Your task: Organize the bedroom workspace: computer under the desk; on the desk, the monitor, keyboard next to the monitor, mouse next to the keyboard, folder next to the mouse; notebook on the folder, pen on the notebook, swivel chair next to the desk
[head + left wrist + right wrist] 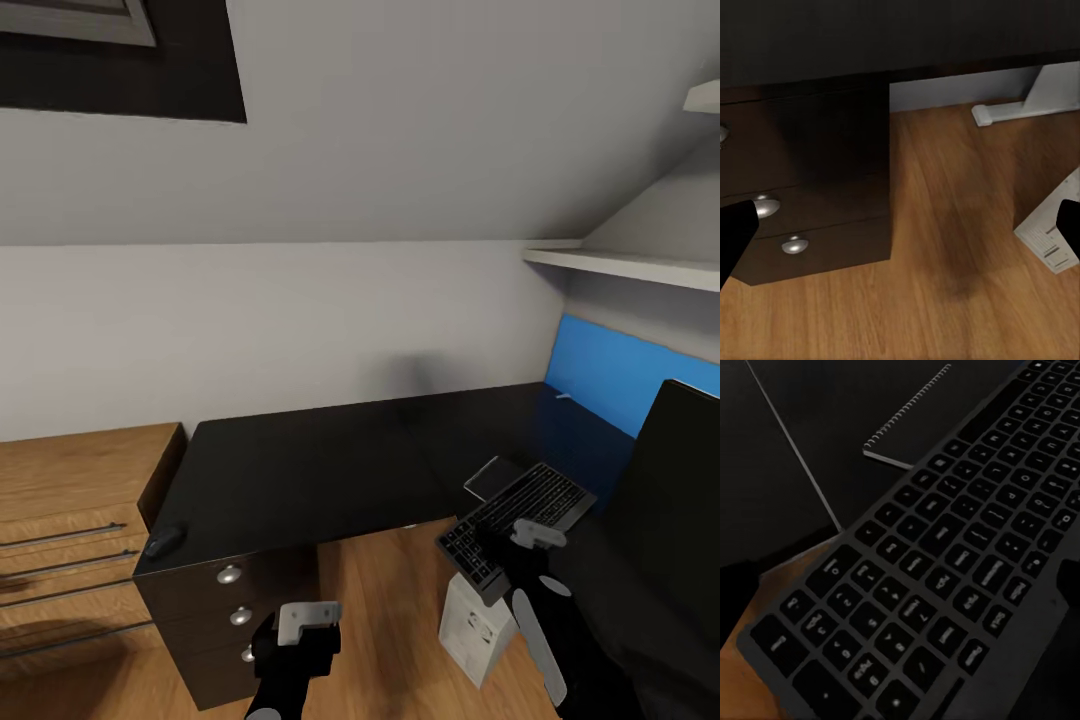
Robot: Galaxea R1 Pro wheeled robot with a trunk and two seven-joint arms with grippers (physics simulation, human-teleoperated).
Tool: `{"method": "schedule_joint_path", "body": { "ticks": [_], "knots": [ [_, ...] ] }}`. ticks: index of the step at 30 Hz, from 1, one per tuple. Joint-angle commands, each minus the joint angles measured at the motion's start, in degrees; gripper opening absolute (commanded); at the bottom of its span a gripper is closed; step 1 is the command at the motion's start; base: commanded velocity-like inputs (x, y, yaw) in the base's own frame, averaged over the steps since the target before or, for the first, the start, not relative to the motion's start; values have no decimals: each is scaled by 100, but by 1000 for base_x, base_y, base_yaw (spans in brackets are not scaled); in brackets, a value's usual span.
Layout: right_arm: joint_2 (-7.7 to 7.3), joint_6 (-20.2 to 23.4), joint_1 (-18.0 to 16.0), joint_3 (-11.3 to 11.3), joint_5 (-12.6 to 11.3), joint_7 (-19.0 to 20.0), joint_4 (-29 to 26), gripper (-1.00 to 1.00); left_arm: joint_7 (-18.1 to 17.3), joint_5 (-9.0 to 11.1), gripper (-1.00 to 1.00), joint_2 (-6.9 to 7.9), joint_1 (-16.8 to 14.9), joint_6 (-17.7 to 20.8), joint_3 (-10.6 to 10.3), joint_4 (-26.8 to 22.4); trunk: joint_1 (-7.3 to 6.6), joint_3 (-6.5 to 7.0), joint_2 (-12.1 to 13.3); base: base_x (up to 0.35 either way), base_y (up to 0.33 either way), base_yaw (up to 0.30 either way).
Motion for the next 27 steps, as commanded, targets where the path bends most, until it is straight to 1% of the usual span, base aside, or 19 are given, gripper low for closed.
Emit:
{"method": "schedule_joint_path", "body": {
  "ticks": [1,3,4,6,7,11,14,20,21,27],
  "knots": [
    [9,25,7,82,-35,-38,-19,100,42,50,100,0,-2,12,-5,-6,1,-5,-4,0,0,0],
    [15,27,12,186,-22,-41,-26,100,42,50,100,0,-2,11,-4,-4,1,-5,-4,0,0,0],
    [19,26,16,322,-10,-45,-28,100,42,50,100,0,-2,11,-4,-2,1,-5,-4,-5,0,0],
    [22,18,18,487,18,-65,-23,100,42,50,100,0,-2,11,-4,0,1,-5,-4,-34,22,0],
    [23,10,19,659,72,-115,-12,100,42,50,100,0,-2,11,-4,3,1,-5,-4,-116,93,0],
    [25,-7,21,904,195,-295,0,100,42,50,100,0,-2,10,-4,7,1,-5,-4,-175,142,0],
    [26,-23,22,1021,256,-514,15,100,42,50,100,0,-2,10,-3,8,1,-5,-4,-224,183,0],
    [44,-34,22,1105,287,-733,40,100,42,50,100,0,-2,11,-3,34,1,-5,-4,-250,205,0],
    [87,-33,24,1108,287,-746,41,100,42,50,100,0,-2,12,-3,39,1,-5,-4,-259,212,0],
    [198,-32,24,1110,297,-760,42,100,42,50,100,0,-2,11,1,43,1,-5,-4,-219,168,0]
  ]
}}
